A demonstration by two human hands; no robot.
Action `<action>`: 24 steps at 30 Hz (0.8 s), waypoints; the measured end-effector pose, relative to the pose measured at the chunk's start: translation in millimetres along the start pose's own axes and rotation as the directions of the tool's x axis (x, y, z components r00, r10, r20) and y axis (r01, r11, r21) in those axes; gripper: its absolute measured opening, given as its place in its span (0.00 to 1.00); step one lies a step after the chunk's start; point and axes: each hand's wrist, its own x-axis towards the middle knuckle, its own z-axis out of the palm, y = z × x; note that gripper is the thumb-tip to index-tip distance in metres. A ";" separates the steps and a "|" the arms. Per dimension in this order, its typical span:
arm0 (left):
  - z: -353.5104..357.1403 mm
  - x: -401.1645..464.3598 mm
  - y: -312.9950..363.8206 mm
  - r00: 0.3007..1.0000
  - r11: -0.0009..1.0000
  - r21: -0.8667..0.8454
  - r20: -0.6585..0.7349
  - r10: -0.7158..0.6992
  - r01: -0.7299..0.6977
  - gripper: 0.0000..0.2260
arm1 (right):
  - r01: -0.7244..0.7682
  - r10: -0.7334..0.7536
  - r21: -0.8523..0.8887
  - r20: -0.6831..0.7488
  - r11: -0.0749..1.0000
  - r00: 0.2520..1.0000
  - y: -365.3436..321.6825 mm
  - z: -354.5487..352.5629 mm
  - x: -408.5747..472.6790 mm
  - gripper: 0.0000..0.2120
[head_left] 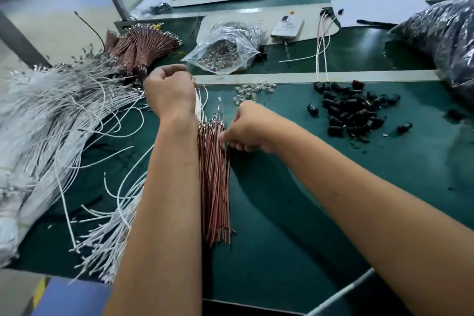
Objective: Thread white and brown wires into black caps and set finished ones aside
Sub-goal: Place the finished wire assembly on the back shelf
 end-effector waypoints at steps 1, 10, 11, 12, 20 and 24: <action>0.4 -1.4 -0.2 1.000 1.000 -0.004 0.000 -0.002 0.002 0.11 | 0.001 0.000 0.025 -0.009 1.000 1.000 2.5 -2.9 -0.7 0.07; 30.5 -46.9 -11.3 0.805 0.992 0.113 0.583 -0.109 0.053 0.04 | 0.344 -0.078 0.530 -0.461 0.775 0.884 40.1 -91.9 -3.7 0.08; 38.9 -57.5 -15.9 0.749 0.989 0.113 0.646 -0.144 0.092 0.04 | 0.390 -0.058 0.532 -0.536 0.751 0.842 49.8 -102.7 -6.0 0.07; 47.0 -68.2 -20.9 0.700 0.986 0.100 0.695 -0.164 0.131 0.04 | 0.427 -0.038 0.534 -0.592 0.730 0.805 59.7 -111.4 -9.0 0.07; 93.6 -117.4 -50.0 0.602 0.981 0.041 0.784 -0.149 0.189 0.05 | 0.416 -0.017 0.627 -0.541 0.659 0.841 118.7 -125.6 -44.4 0.06; 89.1 -114.5 -61.1 0.630 0.991 -0.052 0.776 -0.036 0.121 0.06 | 0.465 0.004 0.619 -0.603 0.633 0.797 129.2 -120.0 -52.9 0.03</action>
